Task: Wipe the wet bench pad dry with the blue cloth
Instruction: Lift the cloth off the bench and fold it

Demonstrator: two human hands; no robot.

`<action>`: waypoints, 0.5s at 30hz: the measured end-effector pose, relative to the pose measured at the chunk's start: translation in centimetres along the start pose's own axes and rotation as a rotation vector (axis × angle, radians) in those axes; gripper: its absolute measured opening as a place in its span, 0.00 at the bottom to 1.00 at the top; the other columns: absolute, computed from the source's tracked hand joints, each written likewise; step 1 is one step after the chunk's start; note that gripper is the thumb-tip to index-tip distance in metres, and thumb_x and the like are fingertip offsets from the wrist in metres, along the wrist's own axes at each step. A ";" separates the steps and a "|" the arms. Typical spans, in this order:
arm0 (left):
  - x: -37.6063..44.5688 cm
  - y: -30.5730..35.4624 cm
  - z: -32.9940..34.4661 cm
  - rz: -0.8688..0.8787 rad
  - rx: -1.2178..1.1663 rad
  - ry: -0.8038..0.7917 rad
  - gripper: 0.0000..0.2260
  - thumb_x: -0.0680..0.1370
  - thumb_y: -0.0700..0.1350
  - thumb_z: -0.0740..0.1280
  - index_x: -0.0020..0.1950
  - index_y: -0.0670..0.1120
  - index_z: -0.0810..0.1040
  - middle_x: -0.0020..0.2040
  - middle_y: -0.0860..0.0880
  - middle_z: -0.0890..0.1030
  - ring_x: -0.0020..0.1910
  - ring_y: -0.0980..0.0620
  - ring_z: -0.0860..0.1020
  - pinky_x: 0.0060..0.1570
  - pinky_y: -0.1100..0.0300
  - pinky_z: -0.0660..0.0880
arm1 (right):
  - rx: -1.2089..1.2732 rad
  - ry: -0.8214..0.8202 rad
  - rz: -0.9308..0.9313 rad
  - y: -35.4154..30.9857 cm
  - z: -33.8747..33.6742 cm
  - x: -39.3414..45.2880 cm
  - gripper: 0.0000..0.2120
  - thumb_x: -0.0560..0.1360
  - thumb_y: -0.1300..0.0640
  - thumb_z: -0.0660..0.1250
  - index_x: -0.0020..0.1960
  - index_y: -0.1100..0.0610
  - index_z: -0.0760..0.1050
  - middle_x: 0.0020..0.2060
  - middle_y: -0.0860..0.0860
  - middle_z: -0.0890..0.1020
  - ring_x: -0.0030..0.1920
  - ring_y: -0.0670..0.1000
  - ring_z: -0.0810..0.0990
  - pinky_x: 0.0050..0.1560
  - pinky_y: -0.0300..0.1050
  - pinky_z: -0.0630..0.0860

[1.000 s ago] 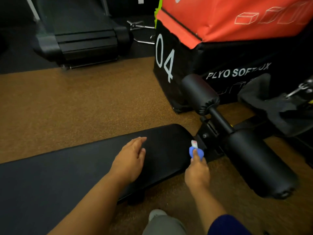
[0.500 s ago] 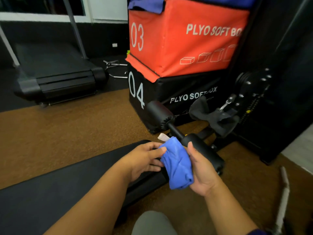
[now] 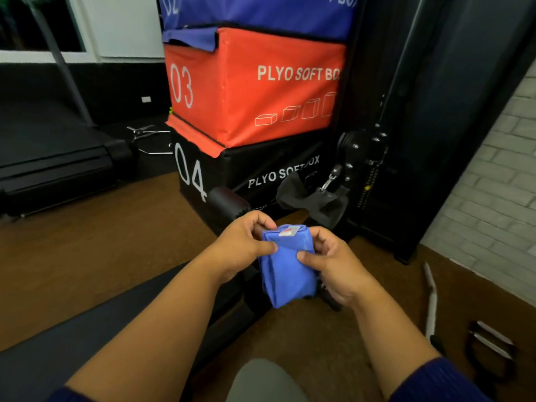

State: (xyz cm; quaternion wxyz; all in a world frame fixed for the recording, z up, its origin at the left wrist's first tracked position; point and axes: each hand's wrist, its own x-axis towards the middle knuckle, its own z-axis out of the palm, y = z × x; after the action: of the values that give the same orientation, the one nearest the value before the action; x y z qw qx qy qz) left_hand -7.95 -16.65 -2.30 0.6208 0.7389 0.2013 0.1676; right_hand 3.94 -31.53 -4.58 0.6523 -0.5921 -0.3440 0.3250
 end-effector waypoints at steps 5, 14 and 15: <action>1.5 1.0 0.8 -0.059 0.142 -0.246 0.22 0.63 0.43 0.76 0.55 0.48 0.79 0.50 0.48 0.82 0.47 0.52 0.79 0.43 0.60 0.76 | 0.052 -0.018 -0.033 -0.6 -1.7 0.3 0.16 0.66 0.68 0.69 0.51 0.57 0.75 0.47 0.59 0.83 0.49 0.57 0.81 0.50 0.53 0.77; 5.7 -4.4 1.6 -0.186 0.083 -0.035 0.07 0.76 0.45 0.69 0.50 0.43 0.79 0.49 0.40 0.83 0.50 0.42 0.81 0.53 0.44 0.78 | 0.241 0.216 0.414 4.1 -2.7 0.9 0.09 0.72 0.68 0.67 0.46 0.57 0.72 0.43 0.57 0.79 0.42 0.55 0.79 0.42 0.52 0.75; 6.5 -5.2 2.0 -0.207 0.093 -0.028 0.09 0.76 0.45 0.69 0.51 0.42 0.78 0.51 0.39 0.83 0.52 0.41 0.81 0.56 0.43 0.77 | 0.274 0.308 0.394 4.8 -3.0 1.5 0.11 0.72 0.70 0.65 0.48 0.56 0.71 0.45 0.59 0.78 0.42 0.56 0.78 0.40 0.52 0.75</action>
State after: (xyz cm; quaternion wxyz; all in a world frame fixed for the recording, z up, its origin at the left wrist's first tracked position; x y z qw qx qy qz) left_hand -1.83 -14.28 -7.73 0.6026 0.7443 0.2757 0.0827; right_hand 7.20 -31.46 -9.43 0.6950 -0.5963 -0.0720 0.3953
